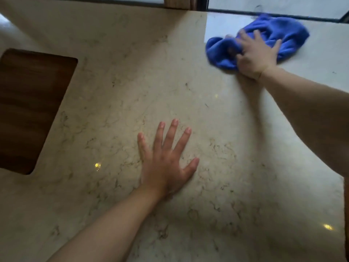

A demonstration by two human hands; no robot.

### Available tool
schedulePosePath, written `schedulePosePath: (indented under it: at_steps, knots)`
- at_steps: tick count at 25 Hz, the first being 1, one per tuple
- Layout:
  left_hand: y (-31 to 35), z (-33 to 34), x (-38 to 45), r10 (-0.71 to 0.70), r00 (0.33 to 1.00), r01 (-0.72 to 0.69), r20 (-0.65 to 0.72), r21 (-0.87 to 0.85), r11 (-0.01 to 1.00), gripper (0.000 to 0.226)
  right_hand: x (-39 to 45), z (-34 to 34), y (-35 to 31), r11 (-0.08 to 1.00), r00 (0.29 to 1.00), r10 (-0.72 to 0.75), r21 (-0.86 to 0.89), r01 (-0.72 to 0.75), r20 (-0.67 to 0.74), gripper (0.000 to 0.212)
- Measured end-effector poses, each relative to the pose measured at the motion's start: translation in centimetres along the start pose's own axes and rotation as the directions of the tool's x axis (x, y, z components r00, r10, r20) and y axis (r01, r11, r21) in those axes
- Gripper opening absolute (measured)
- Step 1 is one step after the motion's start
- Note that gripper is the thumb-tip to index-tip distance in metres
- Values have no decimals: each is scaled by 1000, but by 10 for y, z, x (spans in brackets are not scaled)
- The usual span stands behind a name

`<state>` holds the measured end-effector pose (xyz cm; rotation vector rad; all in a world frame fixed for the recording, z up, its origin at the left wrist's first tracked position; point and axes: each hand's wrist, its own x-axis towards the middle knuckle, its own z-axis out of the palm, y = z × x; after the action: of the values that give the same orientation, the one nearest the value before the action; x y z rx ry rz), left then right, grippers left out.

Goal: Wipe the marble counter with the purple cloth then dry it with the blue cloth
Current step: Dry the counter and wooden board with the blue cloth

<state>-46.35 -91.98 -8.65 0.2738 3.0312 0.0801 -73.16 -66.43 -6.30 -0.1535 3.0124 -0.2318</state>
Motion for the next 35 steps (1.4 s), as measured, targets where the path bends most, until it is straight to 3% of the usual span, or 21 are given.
schedulePosePath:
  at_steps: [2,4,9,13,18,22,26,32,35]
  knots:
    - [1,-2,3,0,1000,1,16,-13,1000,77,-41,11,-15,991,989,-131,-28,134,66,53]
    - [-1,-2,4,4,1000,-3,21,-31,999,77,-97,20,-28,987,981,-155,-15,158,115,54]
    - [0,8,-1,23,996,-30,-84,-83,996,76,-293,57,-66,998,1000,-20,-53,19,-15,54]
    - [1,0,-2,15,1000,-15,-1,-84,996,77,-458,90,-122,996,993,84,-3,-85,-82,57]
    - [2,-1,-1,22,1000,-21,19,-83,996,80,-572,111,-210,948,949,314,-41,-314,-1,73]
    - [2,-2,-1,30,999,-28,20,-86,996,80,-567,116,-245,882,881,471,-52,-469,33,69]
    - [0,-1,2,33,999,-32,1,-106,994,77,-520,114,-237,887,886,458,-26,-461,-74,60]
    - [-2,8,-1,53,997,-57,-56,-83,995,73,-296,90,-136,785,762,618,94,-612,-194,55]
    - [1,5,-4,55,996,-58,-67,-46,997,73,-185,64,-97,822,816,569,74,-564,-101,53]
